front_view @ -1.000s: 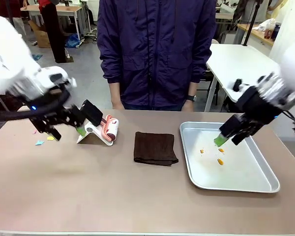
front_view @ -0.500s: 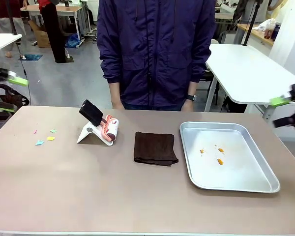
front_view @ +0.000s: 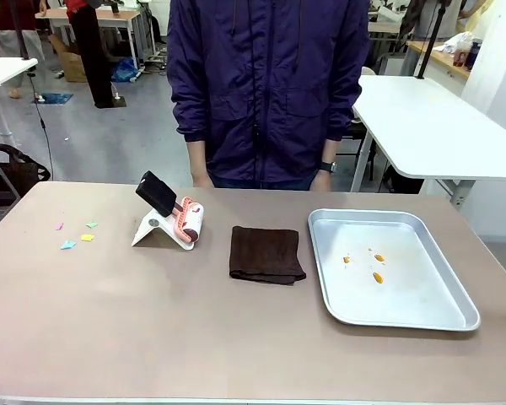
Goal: Clean the surface of the table.
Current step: Hold the Lint Roller with your left hand and the towel with your right hand.
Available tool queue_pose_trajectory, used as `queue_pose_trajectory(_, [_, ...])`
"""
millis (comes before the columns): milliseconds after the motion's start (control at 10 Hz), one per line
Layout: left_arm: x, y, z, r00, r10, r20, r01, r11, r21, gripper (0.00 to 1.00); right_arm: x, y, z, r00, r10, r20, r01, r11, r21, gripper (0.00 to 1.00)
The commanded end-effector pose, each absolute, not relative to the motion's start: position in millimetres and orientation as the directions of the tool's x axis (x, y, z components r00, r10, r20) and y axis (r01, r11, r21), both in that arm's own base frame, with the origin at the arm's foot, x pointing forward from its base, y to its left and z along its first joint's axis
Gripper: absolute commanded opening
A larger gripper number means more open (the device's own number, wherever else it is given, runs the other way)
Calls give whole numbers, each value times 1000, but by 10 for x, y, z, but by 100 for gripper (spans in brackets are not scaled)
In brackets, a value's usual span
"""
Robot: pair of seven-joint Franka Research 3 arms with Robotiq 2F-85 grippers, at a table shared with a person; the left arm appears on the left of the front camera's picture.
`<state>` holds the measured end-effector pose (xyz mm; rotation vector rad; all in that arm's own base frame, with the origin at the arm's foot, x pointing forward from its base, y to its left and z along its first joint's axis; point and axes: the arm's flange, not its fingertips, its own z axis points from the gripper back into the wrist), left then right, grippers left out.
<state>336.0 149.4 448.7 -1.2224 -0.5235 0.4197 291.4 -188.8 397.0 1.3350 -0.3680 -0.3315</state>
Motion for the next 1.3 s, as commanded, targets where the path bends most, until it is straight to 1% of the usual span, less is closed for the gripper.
queue_pose_trajectory(0, [2990,990,4081,788,599,145,-15,253,-967,100,2552,-1539,3572,859,-508,69,-5,128,992,100])
queue_pose_trajectory(100, [3042,905,4043,745,655,121,-119,310,-943,100,2544,-1533,3554,839,-535,95,-6,165,986,100])
queue_pose_trajectory(200, [3429,1484,4379,799,586,132,-36,266,-963,100,2875,-2006,3798,878,-476,44,39,165,986,100])
queue_pose_trajectory(700, [3429,1484,4379,799,586,132,-36,266,-963,100,2875,-2006,3798,878,-476,44,39,165,986,100])
queue_pose_trajectory(800, [3441,1479,4375,792,598,119,-49,258,-965,100,2910,-1984,3731,879,-475,51,37,174,984,100])
queue_pose_trajectory(900, [3471,1348,4549,793,585,173,-62,360,-931,100,2963,-1806,3911,862,-502,71,85,280,956,100])
queue_pose_trajectory(1000, [3554,1231,4721,811,529,250,-31,466,-884,100,3044,-1628,4102,856,-504,117,88,365,927,100])
queue_pose_trajectory(1100, [3659,1101,4889,839,450,306,15,544,-839,100,3257,-1334,4349,861,-471,191,74,488,870,100])
queue_pose_trajectory(1200, [3809,935,5047,868,357,345,47,633,-773,100,3425,-1078,4486,884,-408,227,46,561,826,100])
